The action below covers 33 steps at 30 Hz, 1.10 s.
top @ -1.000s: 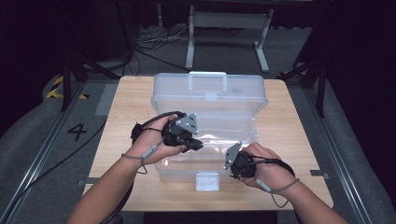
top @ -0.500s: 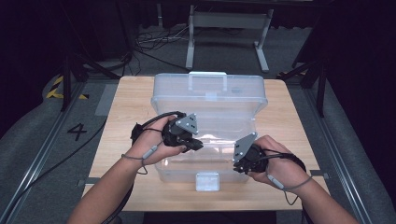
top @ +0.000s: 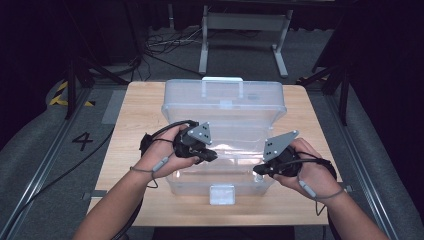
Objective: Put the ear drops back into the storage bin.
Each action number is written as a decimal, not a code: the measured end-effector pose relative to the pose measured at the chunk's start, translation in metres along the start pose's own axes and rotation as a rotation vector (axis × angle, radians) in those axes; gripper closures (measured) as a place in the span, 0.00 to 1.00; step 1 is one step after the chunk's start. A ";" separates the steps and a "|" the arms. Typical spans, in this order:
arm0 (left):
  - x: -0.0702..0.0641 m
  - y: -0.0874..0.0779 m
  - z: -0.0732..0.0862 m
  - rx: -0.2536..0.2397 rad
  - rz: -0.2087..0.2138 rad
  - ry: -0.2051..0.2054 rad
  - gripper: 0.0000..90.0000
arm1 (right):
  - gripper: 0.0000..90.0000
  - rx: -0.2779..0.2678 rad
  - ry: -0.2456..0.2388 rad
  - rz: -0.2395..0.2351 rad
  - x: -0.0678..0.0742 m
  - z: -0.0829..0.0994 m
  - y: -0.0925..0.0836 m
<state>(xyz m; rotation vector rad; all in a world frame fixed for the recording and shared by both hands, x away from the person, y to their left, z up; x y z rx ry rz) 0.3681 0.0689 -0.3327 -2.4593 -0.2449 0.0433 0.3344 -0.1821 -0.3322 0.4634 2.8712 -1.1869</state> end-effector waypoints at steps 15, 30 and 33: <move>-0.003 0.000 0.002 0.002 -0.008 -0.005 0.95 | 1.00 -0.249 0.177 0.151 -0.026 0.010 -0.031; -0.005 0.001 0.003 0.003 -0.012 -0.001 0.95 | 1.00 -0.453 0.303 0.234 -0.041 0.019 -0.046; -0.005 0.001 0.004 0.002 -0.009 -0.004 0.95 | 1.00 -0.490 0.341 0.248 -0.046 0.023 -0.047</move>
Point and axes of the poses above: each handheld gripper's, and its own axes: y roughly forward along the jaws, z roughly out of its underside, x roughly to its left, the point moved 2 cm from there along y, roughly forward along the jaws, and after that the axes turned 12 degrees about -x, right-handed, at the moved point
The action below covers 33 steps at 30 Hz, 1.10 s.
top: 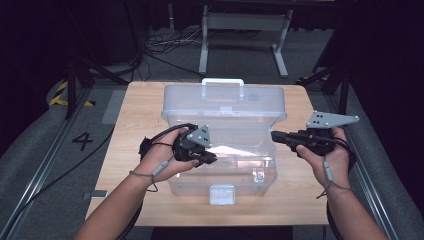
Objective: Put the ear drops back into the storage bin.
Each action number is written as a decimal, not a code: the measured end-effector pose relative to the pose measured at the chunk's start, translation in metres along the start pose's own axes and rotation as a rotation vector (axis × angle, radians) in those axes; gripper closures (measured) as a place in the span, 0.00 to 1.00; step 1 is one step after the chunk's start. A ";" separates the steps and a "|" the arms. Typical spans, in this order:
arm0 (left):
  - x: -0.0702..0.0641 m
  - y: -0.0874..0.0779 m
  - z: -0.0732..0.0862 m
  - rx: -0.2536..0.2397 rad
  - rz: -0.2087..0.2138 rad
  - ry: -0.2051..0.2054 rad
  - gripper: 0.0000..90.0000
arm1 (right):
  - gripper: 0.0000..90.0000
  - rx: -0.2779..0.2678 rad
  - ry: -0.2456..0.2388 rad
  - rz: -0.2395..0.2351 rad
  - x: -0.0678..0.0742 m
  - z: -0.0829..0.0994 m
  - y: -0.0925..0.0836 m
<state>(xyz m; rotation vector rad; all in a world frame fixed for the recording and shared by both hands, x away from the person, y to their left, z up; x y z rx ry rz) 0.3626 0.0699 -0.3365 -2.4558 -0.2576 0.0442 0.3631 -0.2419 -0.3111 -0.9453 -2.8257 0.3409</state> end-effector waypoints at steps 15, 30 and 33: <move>-0.004 0.000 0.004 -0.001 0.005 -0.001 0.95 | 1.00 -0.066 0.043 0.033 -0.012 0.003 0.002; -0.003 -0.008 0.000 -0.061 0.000 -0.039 0.91 | 1.00 -0.072 0.035 0.041 -0.013 0.003 0.002; -0.002 -0.017 0.000 -0.108 -0.019 -0.062 0.92 | 1.00 -0.068 0.031 0.037 -0.013 0.003 0.002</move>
Point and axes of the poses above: each handheld gripper's, and its own axes: y roughly forward along the jaws, z roughly out of its underside, x roughly to its left, the point moved 2 cm from there along y, roughly forward along the jaws, and after that the axes turned 12 degrees about -x, right-handed, at the moved point
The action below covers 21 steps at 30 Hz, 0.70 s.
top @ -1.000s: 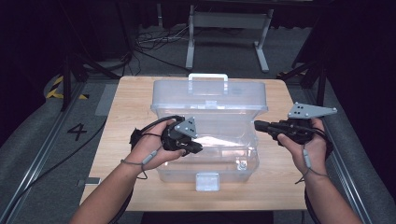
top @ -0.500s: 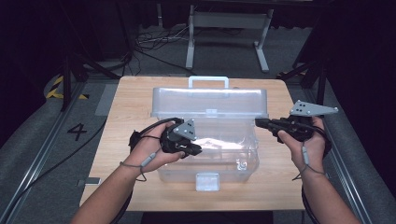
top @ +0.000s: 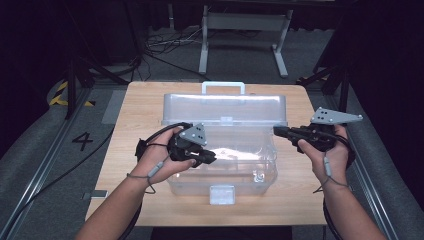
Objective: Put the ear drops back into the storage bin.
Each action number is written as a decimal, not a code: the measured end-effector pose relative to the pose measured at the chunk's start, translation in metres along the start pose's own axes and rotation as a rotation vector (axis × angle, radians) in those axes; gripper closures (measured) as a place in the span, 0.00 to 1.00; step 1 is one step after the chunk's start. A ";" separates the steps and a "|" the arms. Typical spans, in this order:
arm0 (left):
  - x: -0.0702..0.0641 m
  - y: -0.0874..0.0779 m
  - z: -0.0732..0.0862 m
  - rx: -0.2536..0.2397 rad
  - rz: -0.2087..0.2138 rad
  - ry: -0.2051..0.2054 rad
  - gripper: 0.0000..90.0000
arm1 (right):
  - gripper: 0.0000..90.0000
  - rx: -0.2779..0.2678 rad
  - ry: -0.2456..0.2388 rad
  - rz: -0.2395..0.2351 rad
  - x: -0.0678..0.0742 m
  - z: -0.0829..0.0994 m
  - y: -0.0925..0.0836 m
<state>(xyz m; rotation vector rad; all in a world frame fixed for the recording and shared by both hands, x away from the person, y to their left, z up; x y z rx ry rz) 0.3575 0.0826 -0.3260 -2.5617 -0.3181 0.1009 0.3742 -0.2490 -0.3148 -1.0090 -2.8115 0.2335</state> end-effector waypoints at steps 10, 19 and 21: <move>0.010 -0.032 0.008 -0.116 -0.132 -0.074 0.95 | 1.00 -0.005 -0.001 -0.006 0.000 0.001 -0.001; 0.015 -0.059 0.023 -0.200 -0.231 -0.146 0.98 | 1.00 -0.017 -0.004 -0.014 -0.001 0.004 -0.002; 0.016 -0.065 0.027 -0.215 -0.255 -0.163 0.98 | 1.00 -0.021 -0.001 -0.017 -0.001 0.004 -0.003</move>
Point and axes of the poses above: each handheld gripper's, and its own axes: y roughly forward along the jaws, z roughly out of its underside, x roughly to its left, the point moved 2 cm from there along y, roughly forward along the jaws, and after that the axes turned 12 degrees about -x, right-handed, at the moved point
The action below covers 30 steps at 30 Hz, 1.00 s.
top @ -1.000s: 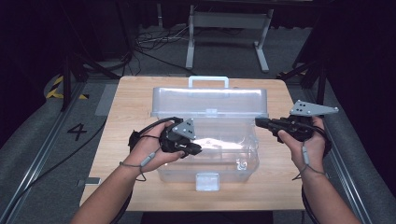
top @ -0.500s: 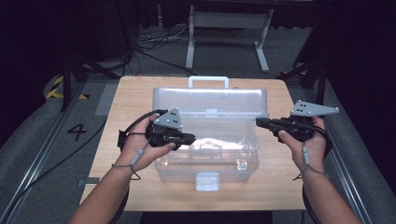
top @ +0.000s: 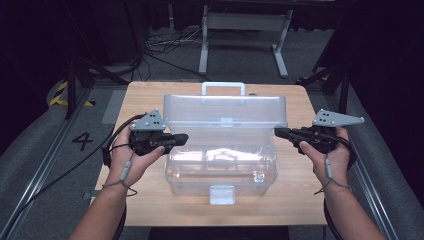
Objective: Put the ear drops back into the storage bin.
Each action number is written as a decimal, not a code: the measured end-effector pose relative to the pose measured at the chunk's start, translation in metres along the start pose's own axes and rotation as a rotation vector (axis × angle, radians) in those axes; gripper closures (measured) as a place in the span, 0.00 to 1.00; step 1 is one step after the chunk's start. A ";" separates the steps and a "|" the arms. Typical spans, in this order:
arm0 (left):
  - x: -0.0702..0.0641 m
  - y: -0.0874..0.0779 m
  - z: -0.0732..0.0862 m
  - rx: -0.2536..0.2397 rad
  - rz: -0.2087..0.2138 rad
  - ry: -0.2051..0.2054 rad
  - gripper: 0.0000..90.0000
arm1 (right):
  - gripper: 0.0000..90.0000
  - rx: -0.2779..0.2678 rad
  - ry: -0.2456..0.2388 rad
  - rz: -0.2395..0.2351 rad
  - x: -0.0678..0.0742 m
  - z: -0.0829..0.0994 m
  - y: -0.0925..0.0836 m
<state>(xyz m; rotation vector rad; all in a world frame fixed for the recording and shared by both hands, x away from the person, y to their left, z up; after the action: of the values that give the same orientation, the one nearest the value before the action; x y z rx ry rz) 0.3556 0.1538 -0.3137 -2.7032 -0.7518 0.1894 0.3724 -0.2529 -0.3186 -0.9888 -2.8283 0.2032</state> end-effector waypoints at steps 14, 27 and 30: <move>0.012 -0.023 0.011 -0.102 -0.141 -0.107 1.00 | 1.00 -0.015 -0.008 -0.008 0.003 0.006 -0.004; 0.010 -0.021 0.014 -0.119 -0.147 -0.113 0.99 | 1.00 -0.025 0.005 -0.005 0.003 0.007 -0.007; 0.008 -0.022 0.016 -0.124 -0.148 -0.113 0.99 | 1.00 -0.032 0.018 -0.011 0.003 0.009 -0.007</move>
<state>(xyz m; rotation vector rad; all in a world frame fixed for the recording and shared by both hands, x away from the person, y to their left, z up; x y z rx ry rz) 0.3488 0.1802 -0.3212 -2.7566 -1.0243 0.2706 0.3636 -0.2573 -0.3259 -0.9758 -2.8292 0.1474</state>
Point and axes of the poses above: each handheld gripper's, and its own axes: y roughly forward along the jaws, z roughly out of its underside, x roughly to its left, the point moved 2 cm from there along y, roughly forward along the jaws, and after that the axes turned 12 degrees about -x, right-handed, at the moved point
